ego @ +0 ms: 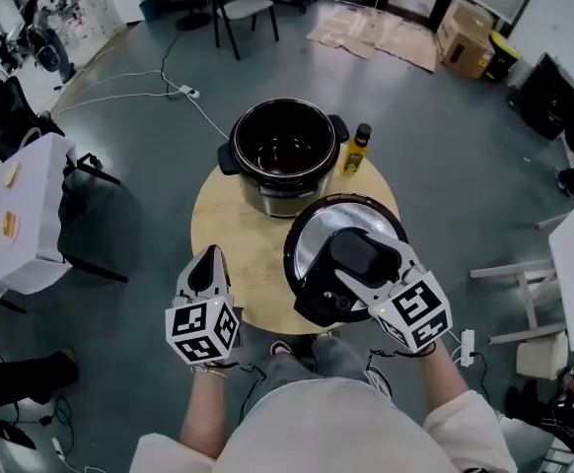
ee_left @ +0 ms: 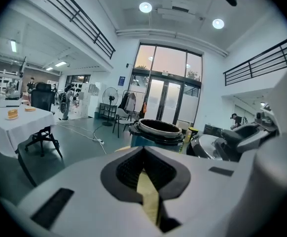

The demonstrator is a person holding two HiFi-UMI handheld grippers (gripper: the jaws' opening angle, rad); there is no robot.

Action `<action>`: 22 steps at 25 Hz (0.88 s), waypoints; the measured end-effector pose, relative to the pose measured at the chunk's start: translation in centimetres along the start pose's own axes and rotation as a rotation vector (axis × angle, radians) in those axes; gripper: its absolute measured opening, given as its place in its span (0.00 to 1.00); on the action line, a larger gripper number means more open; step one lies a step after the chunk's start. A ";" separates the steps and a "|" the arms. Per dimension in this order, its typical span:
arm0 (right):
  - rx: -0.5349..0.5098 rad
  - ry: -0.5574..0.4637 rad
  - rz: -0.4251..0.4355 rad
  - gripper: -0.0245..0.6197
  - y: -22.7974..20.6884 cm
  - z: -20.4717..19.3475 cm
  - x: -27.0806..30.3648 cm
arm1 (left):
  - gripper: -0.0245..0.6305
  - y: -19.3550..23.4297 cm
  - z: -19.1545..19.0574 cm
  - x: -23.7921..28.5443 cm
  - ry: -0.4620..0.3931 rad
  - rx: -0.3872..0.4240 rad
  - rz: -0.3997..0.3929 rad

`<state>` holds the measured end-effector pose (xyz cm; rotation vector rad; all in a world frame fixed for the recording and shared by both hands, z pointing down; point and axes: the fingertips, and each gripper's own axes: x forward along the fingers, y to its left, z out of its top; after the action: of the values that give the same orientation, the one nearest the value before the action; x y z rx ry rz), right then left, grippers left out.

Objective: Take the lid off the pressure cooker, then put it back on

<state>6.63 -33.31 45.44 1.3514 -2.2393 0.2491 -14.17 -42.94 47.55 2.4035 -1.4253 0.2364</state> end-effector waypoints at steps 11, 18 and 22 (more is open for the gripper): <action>-0.071 -0.094 -0.003 0.48 -2.5 6.8 -3.1 | 0.03 -0.4 5.3 0.0 -0.107 0.000 0.008; -0.133 -0.133 0.016 0.48 -4.8 10.7 -2.2 | 0.03 0.8 6.8 -0.1 -0.131 0.002 0.045; -0.171 -0.151 0.041 0.48 -6.2 12.7 -1.5 | 0.03 1.1 8.0 -0.4 -0.166 -0.009 0.075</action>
<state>8.37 -40.30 33.17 1.2716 -2.3539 -0.0316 -15.60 -46.02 40.22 2.4126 -1.5867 0.0490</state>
